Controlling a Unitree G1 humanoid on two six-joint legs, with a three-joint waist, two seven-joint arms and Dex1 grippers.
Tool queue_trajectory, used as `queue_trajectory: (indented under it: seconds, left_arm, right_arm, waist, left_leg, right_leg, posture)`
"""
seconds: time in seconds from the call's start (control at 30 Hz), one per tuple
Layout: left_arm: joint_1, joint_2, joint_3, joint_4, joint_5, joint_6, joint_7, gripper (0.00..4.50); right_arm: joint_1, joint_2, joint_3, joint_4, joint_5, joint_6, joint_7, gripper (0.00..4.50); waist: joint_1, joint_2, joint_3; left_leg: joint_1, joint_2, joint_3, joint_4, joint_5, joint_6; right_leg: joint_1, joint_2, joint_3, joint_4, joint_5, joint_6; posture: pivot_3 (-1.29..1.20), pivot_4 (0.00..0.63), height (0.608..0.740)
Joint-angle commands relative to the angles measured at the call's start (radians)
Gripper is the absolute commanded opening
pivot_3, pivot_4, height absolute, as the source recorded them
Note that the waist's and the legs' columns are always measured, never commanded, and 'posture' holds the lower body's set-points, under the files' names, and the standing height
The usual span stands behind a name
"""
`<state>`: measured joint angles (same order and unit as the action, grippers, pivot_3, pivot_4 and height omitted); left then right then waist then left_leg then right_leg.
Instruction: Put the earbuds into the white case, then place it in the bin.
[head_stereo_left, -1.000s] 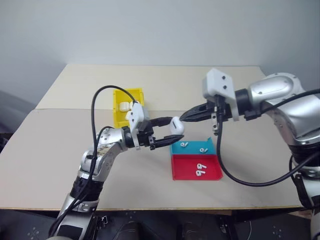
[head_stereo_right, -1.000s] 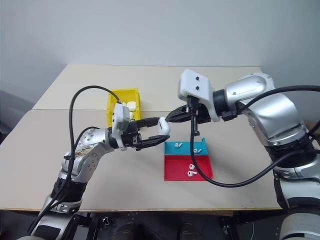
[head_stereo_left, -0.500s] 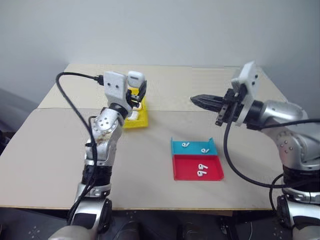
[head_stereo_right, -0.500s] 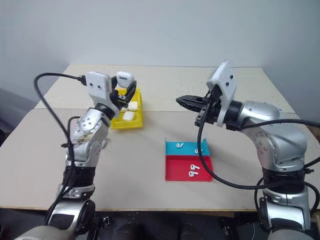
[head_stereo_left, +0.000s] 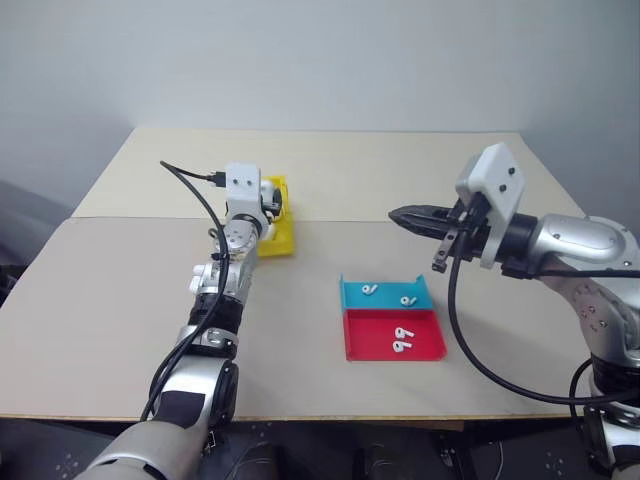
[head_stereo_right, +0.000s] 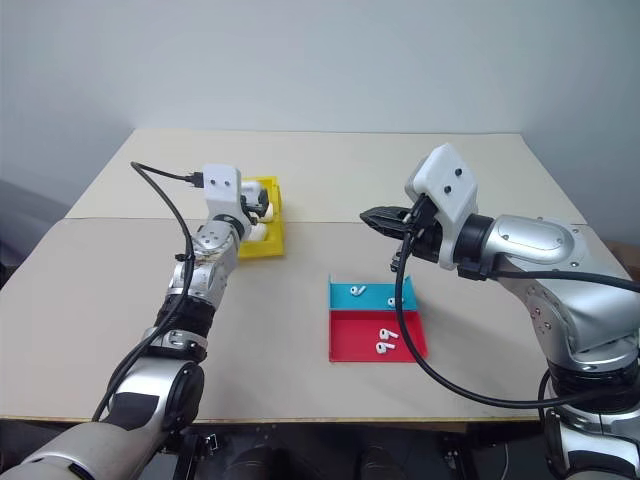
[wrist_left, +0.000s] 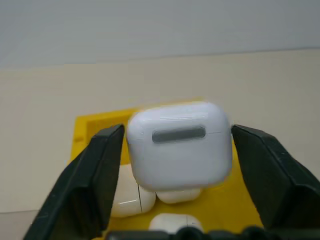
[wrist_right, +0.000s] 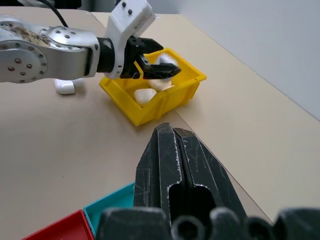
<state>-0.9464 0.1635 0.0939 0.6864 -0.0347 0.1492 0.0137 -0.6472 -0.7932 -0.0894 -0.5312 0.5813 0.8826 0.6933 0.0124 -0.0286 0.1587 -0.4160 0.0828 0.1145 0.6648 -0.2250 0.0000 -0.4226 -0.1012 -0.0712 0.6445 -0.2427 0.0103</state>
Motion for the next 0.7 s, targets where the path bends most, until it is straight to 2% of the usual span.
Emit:
queue_trajectory:
  seconds: [0.03,0.17,0.3,0.43,0.53,0.7]
  left_arm:
    - [-0.037,0.002,-0.004,0.017,0.033,-0.100,0.044,4.48]
    - [0.009,0.012,0.015,-0.068,0.063,-0.181,0.141,4.48]
    - [0.114,0.060,0.023,-0.294,0.095,-0.132,0.158,4.48]
    - [0.250,0.103,0.035,-0.602,0.134,-0.047,0.156,4.48]
    - [0.349,0.114,0.069,-0.832,0.180,0.087,0.187,4.48]
    - [0.489,0.100,0.091,-1.100,0.279,0.282,0.209,4.48]
  right_arm:
    - [-0.004,-0.014,-0.029,-0.031,0.014,0.005,-0.011,0.00]
    - [0.001,-0.002,-0.028,-0.032,0.023,-0.008,-0.013,0.00]
    - [0.014,0.035,-0.007,-0.019,0.000,-0.047,-0.034,0.00]
    - [0.048,0.064,0.011,-0.016,-0.027,-0.079,-0.047,0.00]
    - [0.082,0.063,0.025,-0.016,-0.055,-0.110,-0.041,0.00]
    - [0.116,0.063,0.025,-0.007,-0.066,-0.135,-0.032,0.00]
  waist:
    - [-0.001,0.000,0.000]
    - [-0.001,0.000,0.000]
    - [-0.005,0.000,0.000]
    - [-0.003,0.000,0.000]
    - [0.000,0.000,0.000]
    - [0.000,0.000,0.000]
  left_leg:
    - [0.000,0.000,0.000,0.000,0.000,0.000]
    - [0.000,0.000,0.000,0.000,0.000,0.000]
    - [0.000,0.000,0.000,0.000,0.000,0.000]
    - [0.000,0.001,0.000,0.000,0.001,-0.001]
    - [0.000,0.001,0.000,0.000,0.001,-0.001]
    - [0.001,0.000,0.000,0.000,0.000,-0.001]
  right_leg:
    - [0.000,0.000,0.000,0.000,0.000,0.000]
    - [0.000,0.000,0.000,0.000,0.000,0.000]
    - [0.000,0.000,0.001,0.000,0.000,0.000]
    - [0.000,0.000,0.001,0.002,0.000,0.000]
    - [0.000,0.000,0.000,0.001,0.000,0.000]
    - [0.000,-0.001,0.001,0.002,0.000,0.000]
  posture:
    - [0.00,0.150,0.740]
    - [0.00,0.150,0.740]
    - [0.00,0.150,0.740]
    - [0.00,0.150,0.740]
    - [0.00,0.150,0.740]
    - [0.00,0.150,0.740]
